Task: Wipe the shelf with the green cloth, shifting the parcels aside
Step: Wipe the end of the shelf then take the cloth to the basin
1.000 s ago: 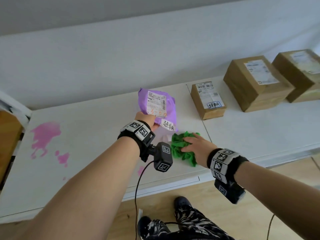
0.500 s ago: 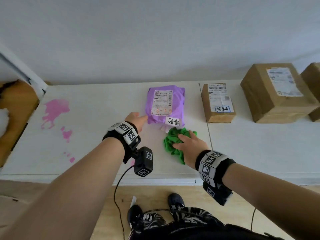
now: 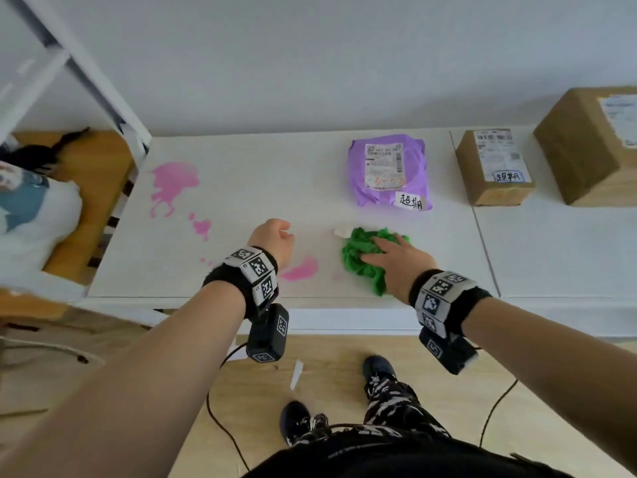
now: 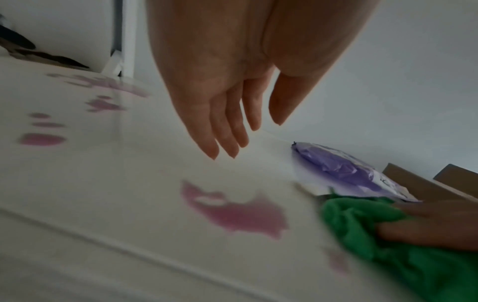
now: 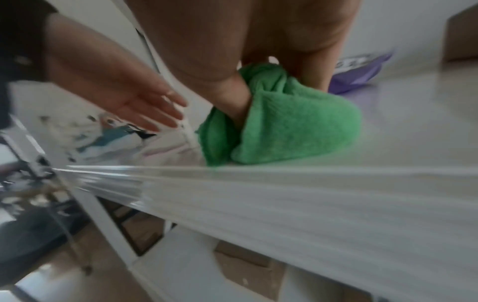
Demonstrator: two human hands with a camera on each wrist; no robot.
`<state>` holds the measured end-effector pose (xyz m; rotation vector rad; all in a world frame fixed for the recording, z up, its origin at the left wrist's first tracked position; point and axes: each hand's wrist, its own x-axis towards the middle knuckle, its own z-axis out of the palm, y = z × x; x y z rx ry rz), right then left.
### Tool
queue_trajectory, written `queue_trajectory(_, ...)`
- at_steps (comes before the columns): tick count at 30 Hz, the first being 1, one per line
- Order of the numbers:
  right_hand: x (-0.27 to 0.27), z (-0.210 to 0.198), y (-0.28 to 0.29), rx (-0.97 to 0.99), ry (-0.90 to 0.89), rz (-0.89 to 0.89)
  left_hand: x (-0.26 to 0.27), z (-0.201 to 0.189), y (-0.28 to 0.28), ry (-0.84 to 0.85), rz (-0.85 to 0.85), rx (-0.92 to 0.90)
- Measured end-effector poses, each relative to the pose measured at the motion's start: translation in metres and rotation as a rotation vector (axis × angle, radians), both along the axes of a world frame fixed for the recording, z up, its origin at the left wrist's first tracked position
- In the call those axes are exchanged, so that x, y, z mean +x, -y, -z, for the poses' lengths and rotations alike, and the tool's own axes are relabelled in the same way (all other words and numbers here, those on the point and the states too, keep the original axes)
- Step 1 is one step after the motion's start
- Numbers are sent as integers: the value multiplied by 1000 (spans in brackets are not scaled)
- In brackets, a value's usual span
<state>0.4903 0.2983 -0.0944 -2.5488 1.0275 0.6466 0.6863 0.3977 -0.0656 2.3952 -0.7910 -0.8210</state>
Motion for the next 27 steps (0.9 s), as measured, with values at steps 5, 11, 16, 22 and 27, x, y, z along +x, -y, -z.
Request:
queue_trajectory(5, 23, -3, -36, -57, 14, 298, 21, 12, -57, 26, 31, -25)
queue_trajectory(11, 117, 0, -120, -69, 74, 86, 39, 27, -117, 39, 8, -25)
queue_trajectory(16, 131, 2, -142, 13, 91, -86, 48, 31, -143, 138, 57, 34)
queue_trajectory(22, 92, -5, -83, -74, 6, 236, 59, 34, -166, 345, 130, 257)
queue_trajectory(27, 147, -1, -90, -132, -6, 166, 73, 47, -188, 384, 250, 427)
